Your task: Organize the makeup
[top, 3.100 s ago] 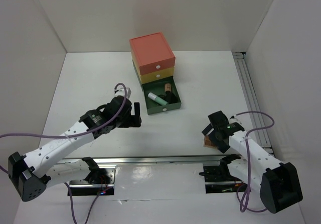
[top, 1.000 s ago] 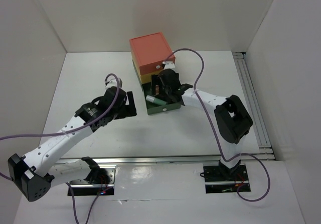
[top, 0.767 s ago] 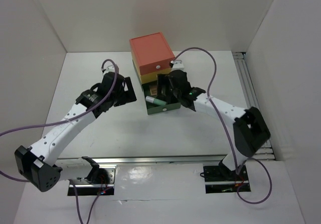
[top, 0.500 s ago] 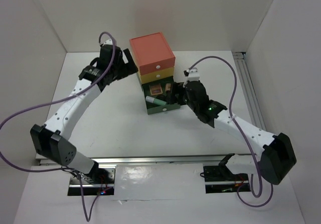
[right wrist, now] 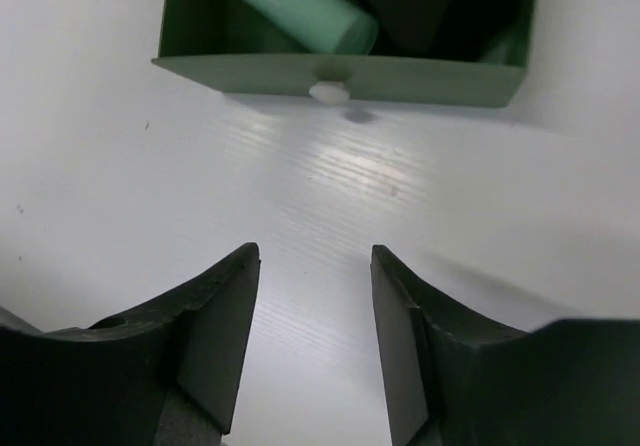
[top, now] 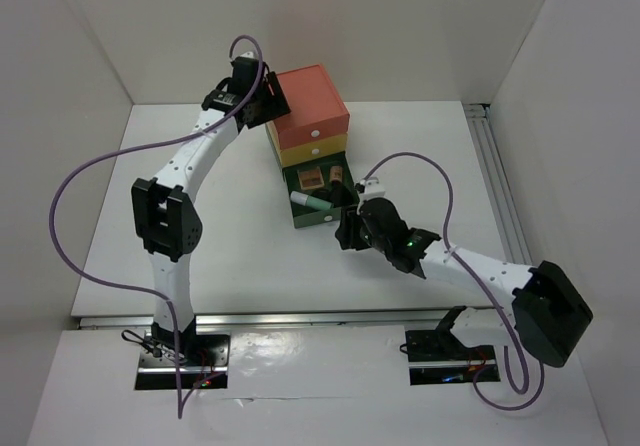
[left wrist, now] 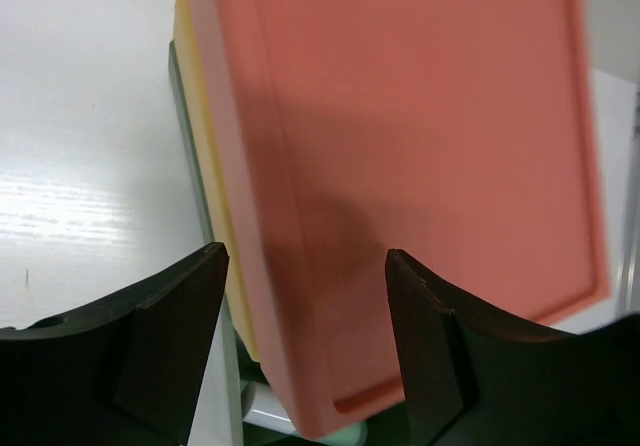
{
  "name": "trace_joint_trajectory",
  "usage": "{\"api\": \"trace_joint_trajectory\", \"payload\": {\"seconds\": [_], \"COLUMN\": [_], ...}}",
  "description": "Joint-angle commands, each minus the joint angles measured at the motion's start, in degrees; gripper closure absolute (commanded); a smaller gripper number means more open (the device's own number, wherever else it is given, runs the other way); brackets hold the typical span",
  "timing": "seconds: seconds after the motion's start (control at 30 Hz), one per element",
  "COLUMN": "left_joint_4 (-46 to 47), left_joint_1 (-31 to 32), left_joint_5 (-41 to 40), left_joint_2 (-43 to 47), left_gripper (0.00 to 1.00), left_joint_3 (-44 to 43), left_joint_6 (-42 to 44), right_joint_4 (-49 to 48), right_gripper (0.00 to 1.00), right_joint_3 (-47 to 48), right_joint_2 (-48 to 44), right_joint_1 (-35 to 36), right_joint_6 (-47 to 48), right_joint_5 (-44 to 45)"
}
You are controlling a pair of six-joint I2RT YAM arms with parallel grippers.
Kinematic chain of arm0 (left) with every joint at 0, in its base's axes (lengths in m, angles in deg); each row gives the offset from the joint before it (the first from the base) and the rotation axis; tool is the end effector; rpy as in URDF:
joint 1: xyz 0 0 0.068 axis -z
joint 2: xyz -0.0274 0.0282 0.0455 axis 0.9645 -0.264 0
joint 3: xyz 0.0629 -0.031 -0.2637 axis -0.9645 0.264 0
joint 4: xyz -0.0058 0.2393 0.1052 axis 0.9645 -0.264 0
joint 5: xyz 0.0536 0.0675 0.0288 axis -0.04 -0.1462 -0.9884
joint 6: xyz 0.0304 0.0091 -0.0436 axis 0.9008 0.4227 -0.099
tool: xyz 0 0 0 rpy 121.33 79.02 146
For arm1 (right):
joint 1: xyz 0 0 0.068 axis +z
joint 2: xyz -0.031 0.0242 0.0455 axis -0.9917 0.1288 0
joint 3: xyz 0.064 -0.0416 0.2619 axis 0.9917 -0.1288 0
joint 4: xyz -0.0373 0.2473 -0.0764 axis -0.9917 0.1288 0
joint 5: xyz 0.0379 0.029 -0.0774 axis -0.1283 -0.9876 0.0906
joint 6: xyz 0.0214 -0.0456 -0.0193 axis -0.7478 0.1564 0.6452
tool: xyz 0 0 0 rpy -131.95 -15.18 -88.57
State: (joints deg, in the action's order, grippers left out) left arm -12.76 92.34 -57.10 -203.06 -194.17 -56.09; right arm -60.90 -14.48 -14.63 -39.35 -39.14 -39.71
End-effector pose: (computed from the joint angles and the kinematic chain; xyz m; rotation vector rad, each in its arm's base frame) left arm 0.4517 -0.1387 0.3642 -0.4957 2.0708 -0.4601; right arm 0.1883 0.1688 0.2215 -0.2315 2.1891 0.5045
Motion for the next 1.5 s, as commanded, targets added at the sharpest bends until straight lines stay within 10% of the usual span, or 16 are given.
{"api": "trace_joint_trajectory", "payload": {"seconds": [0.0, 0.3, 0.6, 0.73, 0.87, 1.13, 1.27, 1.47], "left_joint_4": [-1.7, -1.7, -1.7, -1.7, -1.7, -1.7, -1.7, -1.7], "left_joint_1": [-0.7, -0.7, -0.7, -0.7, -0.7, -0.7, -0.7, -1.2], "left_joint_5": [-0.4, 0.1, 0.7, 0.7, 1.2, 2.4, 2.4, 3.0], "left_joint_2": [-1.2, -2.9, -3.4, -3.9, -4.5, -5.5, -5.5, -6.1], "left_gripper": [0.23, 0.61, 0.61, 0.63, 0.63, 0.63, 0.63, 0.63], "left_joint_3": [-2.4, 0.0, 1.8, 1.8, 1.8, 1.8, 1.8, 1.8], "left_joint_6": [1.1, 0.1, 1.2, 2.4, 3.7, 5.8, 5.8, 6.3], "right_joint_4": [-7.4, -25.6, -31.7, -32.3, -31.7, -27.8, -26.2, -25.2], "right_gripper": [0.42, 0.41, 0.44, 0.61, 1.0, 1.0, 0.69, 0.66], "right_joint_3": [-2.2, 0.1, 7.6, 10.9, 12.9, 16.2, 15.4, 16.6], "right_joint_2": [3.8, 16.8, 27.9, 31.1, 32.3, 32.8, 32.9, 36.6], "right_joint_1": [1.3, 2.5, 1.9, 0.6, -1.3, -4.2, -4.2, -3.0], "right_joint_6": [-1.3, 3.9, 7.5, 8.1, 11.9, 18.2, 17.5, 15.9], "right_joint_5": [-1.9, 2.7, 9.8, 10.4, 8.9, 6.9, -0.2, 2.5]}}
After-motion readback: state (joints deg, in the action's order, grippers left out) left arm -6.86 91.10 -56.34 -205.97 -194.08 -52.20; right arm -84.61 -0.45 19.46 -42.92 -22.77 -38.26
